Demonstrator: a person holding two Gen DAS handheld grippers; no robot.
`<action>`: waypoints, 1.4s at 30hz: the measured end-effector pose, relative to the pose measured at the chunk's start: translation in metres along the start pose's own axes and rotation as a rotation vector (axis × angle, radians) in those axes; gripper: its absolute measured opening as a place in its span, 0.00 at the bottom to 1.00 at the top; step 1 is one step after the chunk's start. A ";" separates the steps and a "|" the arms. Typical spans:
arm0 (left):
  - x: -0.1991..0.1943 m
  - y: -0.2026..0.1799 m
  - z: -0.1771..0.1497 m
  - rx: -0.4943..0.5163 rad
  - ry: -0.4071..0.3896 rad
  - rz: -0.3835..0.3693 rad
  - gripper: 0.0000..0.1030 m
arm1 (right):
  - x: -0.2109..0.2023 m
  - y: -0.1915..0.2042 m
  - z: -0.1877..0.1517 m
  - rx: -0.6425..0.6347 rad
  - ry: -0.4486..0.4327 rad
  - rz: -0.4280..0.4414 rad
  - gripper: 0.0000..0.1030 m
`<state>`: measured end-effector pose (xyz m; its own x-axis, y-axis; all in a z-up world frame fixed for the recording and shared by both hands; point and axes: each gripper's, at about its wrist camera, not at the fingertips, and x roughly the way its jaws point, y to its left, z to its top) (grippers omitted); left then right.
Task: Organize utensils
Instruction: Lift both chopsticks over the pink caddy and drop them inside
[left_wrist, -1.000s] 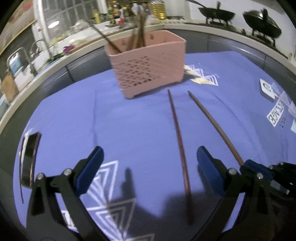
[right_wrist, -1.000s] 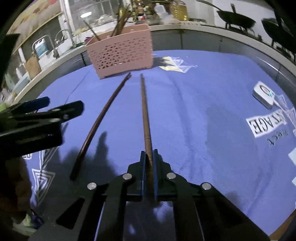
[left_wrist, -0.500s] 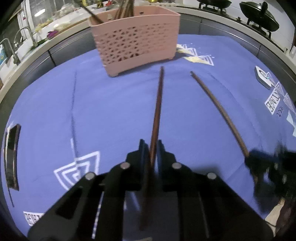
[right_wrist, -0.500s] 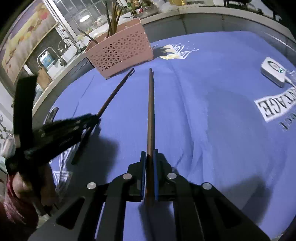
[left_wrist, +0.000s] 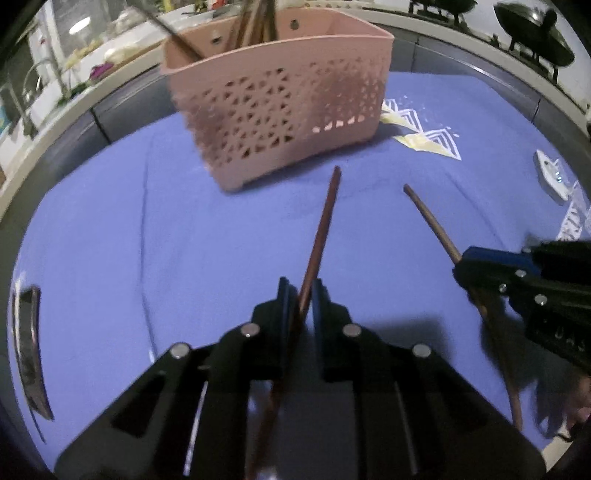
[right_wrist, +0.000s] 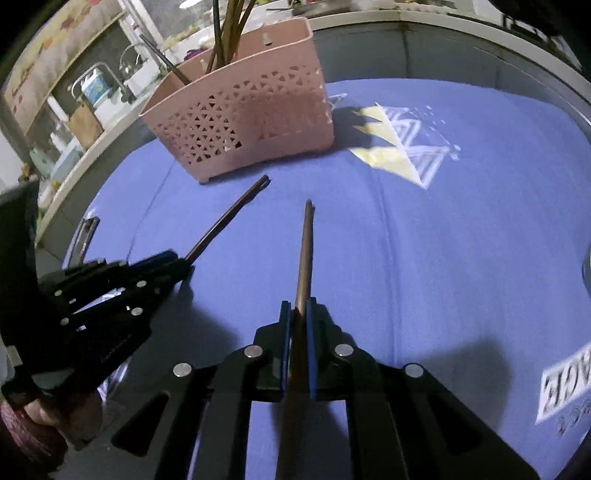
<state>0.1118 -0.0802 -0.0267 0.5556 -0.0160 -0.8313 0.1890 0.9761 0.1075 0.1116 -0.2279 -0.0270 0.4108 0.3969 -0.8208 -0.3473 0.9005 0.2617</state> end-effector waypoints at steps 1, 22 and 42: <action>0.003 -0.001 0.005 0.009 0.002 0.007 0.11 | 0.002 0.000 0.004 -0.008 0.009 0.001 0.09; -0.044 0.021 0.025 -0.036 -0.193 -0.237 0.04 | -0.038 0.008 0.019 -0.038 -0.136 0.228 0.05; -0.212 0.102 0.112 -0.216 -0.646 -0.281 0.04 | -0.184 0.065 0.152 -0.130 -0.590 0.206 0.05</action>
<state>0.1041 -0.0017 0.2221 0.8882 -0.3317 -0.3179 0.2682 0.9361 -0.2275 0.1413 -0.2150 0.2177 0.7072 0.6237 -0.3329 -0.5526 0.7813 0.2901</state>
